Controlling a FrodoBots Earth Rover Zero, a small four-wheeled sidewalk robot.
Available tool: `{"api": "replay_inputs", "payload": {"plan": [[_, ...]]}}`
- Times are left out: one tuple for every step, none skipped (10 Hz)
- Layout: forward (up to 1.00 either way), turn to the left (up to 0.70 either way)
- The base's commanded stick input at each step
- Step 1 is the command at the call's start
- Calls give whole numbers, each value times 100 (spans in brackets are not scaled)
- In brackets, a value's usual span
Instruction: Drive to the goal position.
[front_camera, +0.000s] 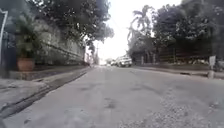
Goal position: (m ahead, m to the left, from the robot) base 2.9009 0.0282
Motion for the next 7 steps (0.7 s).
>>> {"api": "replay_inputs", "payload": {"plan": [[100,9],[100,12],[100,12],[100,12],[100,12],[100,12],[100,12]]}}
